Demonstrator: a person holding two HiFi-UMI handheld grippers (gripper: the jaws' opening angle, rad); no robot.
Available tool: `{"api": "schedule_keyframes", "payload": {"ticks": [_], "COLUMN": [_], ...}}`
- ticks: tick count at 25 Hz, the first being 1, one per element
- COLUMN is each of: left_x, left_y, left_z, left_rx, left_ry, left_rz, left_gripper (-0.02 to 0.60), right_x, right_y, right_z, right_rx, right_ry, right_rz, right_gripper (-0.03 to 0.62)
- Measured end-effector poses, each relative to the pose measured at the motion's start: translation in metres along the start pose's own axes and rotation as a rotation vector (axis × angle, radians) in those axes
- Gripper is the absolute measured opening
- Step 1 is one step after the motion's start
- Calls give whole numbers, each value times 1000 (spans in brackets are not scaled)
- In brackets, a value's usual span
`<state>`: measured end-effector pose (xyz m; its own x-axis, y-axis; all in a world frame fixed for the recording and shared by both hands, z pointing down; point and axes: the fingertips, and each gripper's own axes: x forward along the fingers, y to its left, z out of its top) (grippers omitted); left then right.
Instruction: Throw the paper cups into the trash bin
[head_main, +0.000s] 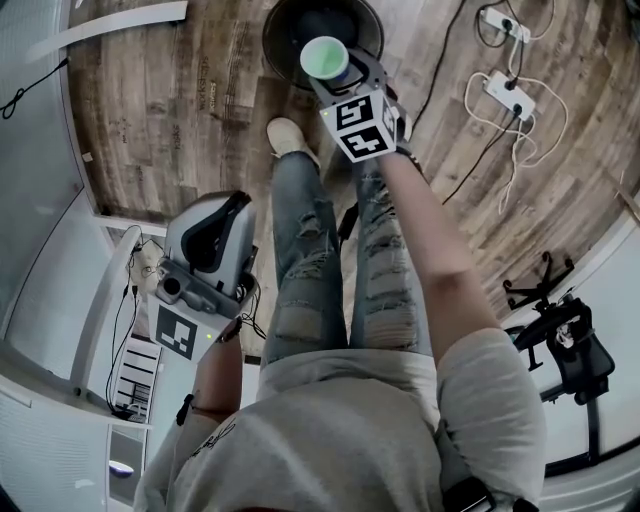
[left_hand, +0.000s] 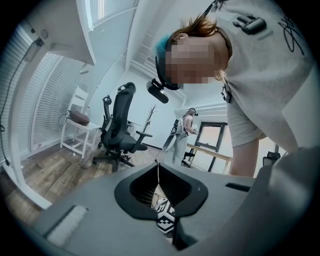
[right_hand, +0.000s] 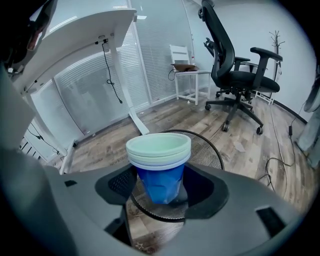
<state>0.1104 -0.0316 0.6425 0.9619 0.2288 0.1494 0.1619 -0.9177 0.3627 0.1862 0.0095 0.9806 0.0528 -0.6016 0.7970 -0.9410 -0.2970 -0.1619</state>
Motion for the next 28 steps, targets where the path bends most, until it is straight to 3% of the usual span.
{"api": "schedule_keyframes", "payload": {"ticks": [9, 28], "left_x": [0, 1], "left_y": [-2, -1], "left_z": [-8, -6], "left_rx": [-8, -19], "left_ry": [5, -21], "left_rz": [4, 12], "left_gripper": [8, 8], "right_x": [11, 11], "right_y": [2, 0], "right_z": [-16, -19], "right_rx": [13, 72], "right_ry": [68, 74], "right_rz": [53, 32], "right_gripper": [285, 287]}}
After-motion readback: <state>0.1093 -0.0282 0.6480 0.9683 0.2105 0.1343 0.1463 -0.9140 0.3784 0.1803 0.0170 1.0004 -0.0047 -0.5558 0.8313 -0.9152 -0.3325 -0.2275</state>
